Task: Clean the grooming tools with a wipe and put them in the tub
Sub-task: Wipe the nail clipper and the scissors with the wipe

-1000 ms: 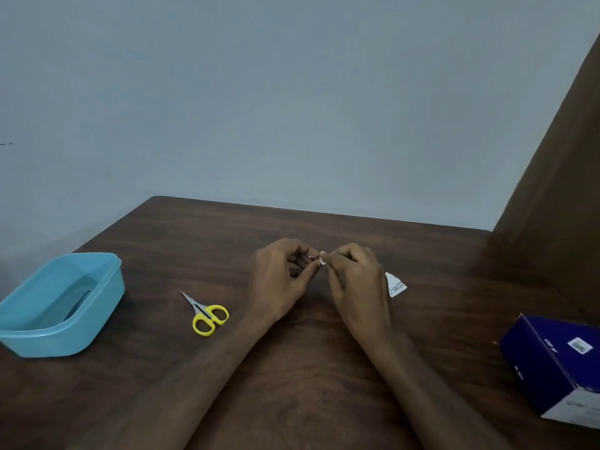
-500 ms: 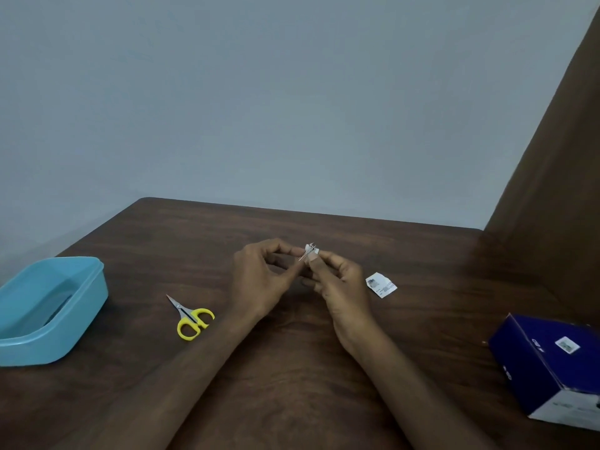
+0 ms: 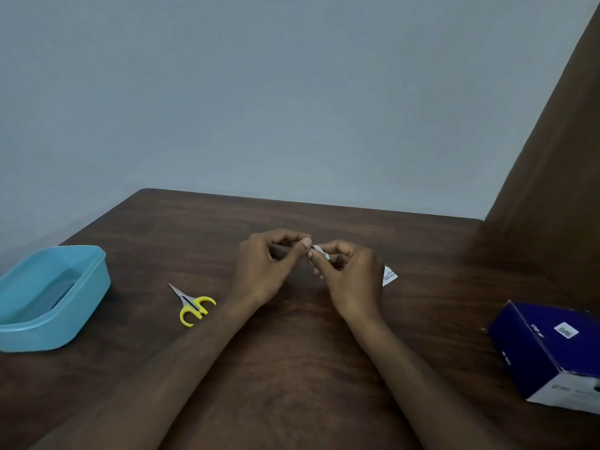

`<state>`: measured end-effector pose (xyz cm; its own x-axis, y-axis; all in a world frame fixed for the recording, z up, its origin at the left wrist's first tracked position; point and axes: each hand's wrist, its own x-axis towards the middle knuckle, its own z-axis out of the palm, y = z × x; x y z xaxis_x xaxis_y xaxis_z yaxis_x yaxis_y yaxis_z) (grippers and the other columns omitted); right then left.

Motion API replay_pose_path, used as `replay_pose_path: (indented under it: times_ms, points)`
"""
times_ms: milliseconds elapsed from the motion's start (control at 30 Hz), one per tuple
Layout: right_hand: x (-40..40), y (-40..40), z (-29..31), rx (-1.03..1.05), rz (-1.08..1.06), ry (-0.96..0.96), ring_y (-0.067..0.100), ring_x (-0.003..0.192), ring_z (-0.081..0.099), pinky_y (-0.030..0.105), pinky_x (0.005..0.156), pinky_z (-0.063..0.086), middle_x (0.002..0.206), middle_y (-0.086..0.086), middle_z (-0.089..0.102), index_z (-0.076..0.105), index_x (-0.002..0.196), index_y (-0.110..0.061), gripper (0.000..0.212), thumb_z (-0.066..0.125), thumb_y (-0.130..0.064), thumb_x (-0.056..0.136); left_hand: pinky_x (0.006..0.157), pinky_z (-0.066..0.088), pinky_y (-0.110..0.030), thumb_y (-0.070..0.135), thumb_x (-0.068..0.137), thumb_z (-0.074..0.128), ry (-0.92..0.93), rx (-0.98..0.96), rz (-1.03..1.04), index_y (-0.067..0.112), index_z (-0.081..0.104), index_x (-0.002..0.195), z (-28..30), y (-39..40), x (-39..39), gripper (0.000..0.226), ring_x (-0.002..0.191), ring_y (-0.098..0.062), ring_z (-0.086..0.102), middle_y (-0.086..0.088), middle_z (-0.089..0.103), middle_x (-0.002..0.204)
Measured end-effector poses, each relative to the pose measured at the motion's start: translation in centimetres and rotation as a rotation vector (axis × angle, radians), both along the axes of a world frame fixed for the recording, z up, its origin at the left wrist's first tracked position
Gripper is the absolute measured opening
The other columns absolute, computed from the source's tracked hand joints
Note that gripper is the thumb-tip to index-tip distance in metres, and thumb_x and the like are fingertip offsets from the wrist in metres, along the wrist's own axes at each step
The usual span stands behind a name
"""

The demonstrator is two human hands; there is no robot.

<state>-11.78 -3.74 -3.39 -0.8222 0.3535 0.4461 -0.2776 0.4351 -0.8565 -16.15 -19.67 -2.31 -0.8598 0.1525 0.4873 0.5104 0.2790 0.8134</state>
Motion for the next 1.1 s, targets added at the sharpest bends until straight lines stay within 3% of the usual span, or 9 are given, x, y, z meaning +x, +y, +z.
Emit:
replay_pose_path:
  times_ms: [100, 233, 467, 633, 733, 800, 900, 967, 1100]
  points:
    - [0.0, 0.3, 0.0, 0.01, -0.046, 0.02, 0.005, 0.063, 0.072, 0.031, 0.061, 0.056, 0.066, -0.013, 0.075, 0.082, 0.083, -0.026, 0.012, 0.09, -0.035, 0.084, 0.055, 0.061, -0.033, 0.03, 0.098, 0.077, -0.11, 0.065, -0.044, 0.023, 0.084, 0.097, 0.0, 0.0, 0.0, 0.01, 0.063, -0.017, 0.076, 0.008, 0.081, 0.085]
    - [-0.3, 0.3, -0.1, -0.031, -0.034, 0.029, 0.004, 0.078, 0.077, 0.039, 0.075, 0.064, 0.084, -0.014, 0.081, 0.085, 0.101, -0.026, 0.014, 0.088, -0.03, 0.088, 0.051, 0.058, -0.03, 0.033, 0.097, 0.078, -0.143, 0.07, -0.033, 0.018, 0.083, 0.091, -0.1, -0.1, -0.1, 0.017, 0.059, -0.019, 0.075, 0.003, 0.081, 0.083]
    - [0.1, -0.2, -0.2, 0.208, 0.064, 0.103, -0.01, 0.088, 0.073, 0.014, 0.078, 0.059, 0.104, -0.012, 0.082, 0.082, 0.118, -0.023, 0.029, 0.084, -0.012, 0.091, 0.05, 0.054, -0.028, 0.037, 0.1, 0.074, -0.218, 0.125, -0.003, 0.014, 0.08, 0.081, 0.0, -0.2, -0.4, 0.031, 0.053, -0.015, 0.066, 0.0, 0.08, 0.076]
    - [0.1, 0.2, 0.3, 0.036, 0.006, 0.084, -0.001, 0.081, 0.077, 0.033, 0.079, 0.065, 0.09, -0.016, 0.081, 0.085, 0.098, -0.026, 0.015, 0.088, -0.017, 0.087, 0.052, 0.051, -0.026, 0.039, 0.098, 0.075, -0.221, 0.15, -0.05, 0.017, 0.082, 0.09, 0.2, -0.2, -0.2, 0.025, 0.058, -0.017, 0.068, 0.002, 0.081, 0.086]
    - [0.2, 0.7, 0.3, -0.043, -0.014, 0.092, 0.005, 0.075, 0.077, 0.035, 0.072, 0.064, 0.082, -0.015, 0.08, 0.082, 0.082, -0.023, 0.01, 0.091, -0.018, 0.084, 0.054, 0.048, -0.019, 0.035, 0.097, 0.077, -0.194, 0.127, -0.092, 0.017, 0.082, 0.096, 0.1, -0.2, -0.1, 0.019, 0.059, -0.016, 0.069, 0.003, 0.081, 0.089]
    - [0.5, 0.6, 0.3, 0.023, -0.062, 0.123, 0.001, 0.072, 0.075, 0.031, 0.068, 0.062, 0.078, -0.019, 0.078, 0.079, 0.077, -0.022, 0.014, 0.091, -0.018, 0.083, 0.054, 0.047, -0.016, 0.034, 0.098, 0.077, -0.19, 0.126, -0.084, 0.016, 0.082, 0.096, 0.1, -0.1, -0.1, 0.019, 0.058, -0.014, 0.068, 0.002, 0.081, 0.088]
    - [1.0, 0.4, 0.3, 0.157, -0.113, 0.21, -0.001, 0.08, 0.075, 0.03, 0.074, 0.061, 0.087, -0.019, 0.079, 0.084, 0.093, -0.021, 0.01, 0.085, -0.012, 0.089, 0.053, 0.047, -0.016, 0.035, 0.097, 0.077, -0.197, 0.154, -0.03, 0.016, 0.082, 0.091, 0.1, 0.0, 0.0, 0.021, 0.055, -0.013, 0.067, 0.001, 0.081, 0.084]
    - [1.2, 0.2, 0.3, 0.337, -0.108, 0.288, 0.007, 0.084, 0.075, 0.032, 0.077, 0.06, 0.095, -0.008, 0.081, 0.085, 0.106, -0.017, 0.019, 0.08, -0.006, 0.091, 0.052, 0.048, -0.018, 0.034, 0.098, 0.077, -0.197, 0.168, 0.012, 0.014, 0.082, 0.088, 0.1, -0.1, 0.2, 0.022, 0.055, -0.012, 0.067, 0.001, 0.081, 0.083]
    - [1.2, -0.2, 0.3, 0.56, -0.073, 0.33, 0.021, 0.074, 0.07, 0.037, 0.067, 0.052, 0.085, 0.002, 0.077, 0.084, 0.113, -0.016, 0.026, 0.079, -0.003, 0.091, 0.051, 0.051, -0.025, 0.03, 0.098, 0.077, -0.206, 0.212, 0.034, 0.01, 0.082, 0.086, 0.6, -0.5, 0.7, 0.024, 0.056, -0.012, 0.066, -0.003, 0.08, 0.08]
